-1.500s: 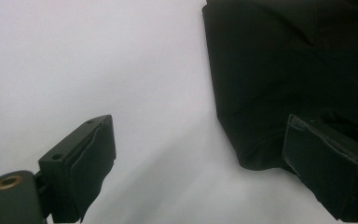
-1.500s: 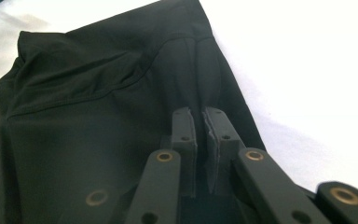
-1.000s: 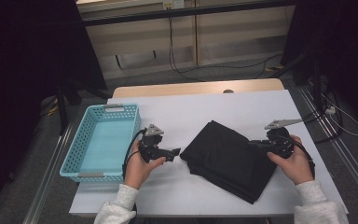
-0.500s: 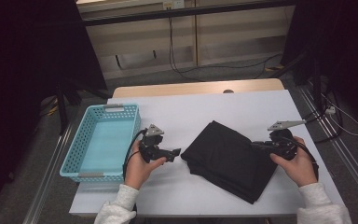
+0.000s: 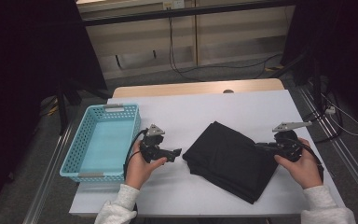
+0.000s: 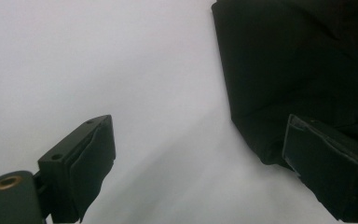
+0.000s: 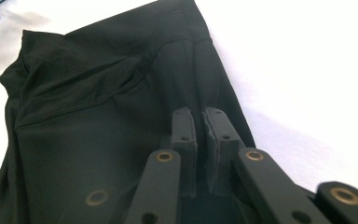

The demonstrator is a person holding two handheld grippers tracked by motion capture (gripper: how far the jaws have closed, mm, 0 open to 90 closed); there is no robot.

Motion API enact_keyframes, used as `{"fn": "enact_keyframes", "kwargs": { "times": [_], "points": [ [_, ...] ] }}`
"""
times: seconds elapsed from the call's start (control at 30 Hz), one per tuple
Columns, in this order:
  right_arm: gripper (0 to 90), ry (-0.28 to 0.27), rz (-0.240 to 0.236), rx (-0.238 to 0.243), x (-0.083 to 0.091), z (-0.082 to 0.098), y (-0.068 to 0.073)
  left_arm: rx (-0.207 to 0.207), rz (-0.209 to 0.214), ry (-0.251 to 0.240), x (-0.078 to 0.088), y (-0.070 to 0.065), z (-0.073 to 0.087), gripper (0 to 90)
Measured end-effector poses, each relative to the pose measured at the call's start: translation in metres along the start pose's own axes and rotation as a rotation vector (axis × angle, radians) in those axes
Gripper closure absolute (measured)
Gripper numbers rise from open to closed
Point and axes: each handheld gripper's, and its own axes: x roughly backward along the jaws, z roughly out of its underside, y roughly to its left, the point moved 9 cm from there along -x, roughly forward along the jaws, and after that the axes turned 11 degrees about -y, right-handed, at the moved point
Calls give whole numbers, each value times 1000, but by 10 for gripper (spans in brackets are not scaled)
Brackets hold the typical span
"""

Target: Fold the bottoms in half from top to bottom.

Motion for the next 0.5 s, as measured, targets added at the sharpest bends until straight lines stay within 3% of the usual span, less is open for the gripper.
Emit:
{"fn": "enact_keyframes", "kwargs": {
  "times": [0.5],
  "points": [
    [837,1,2,-15,9,5,0,-3,14,11,-5,-4,0,92]
  ]
}}
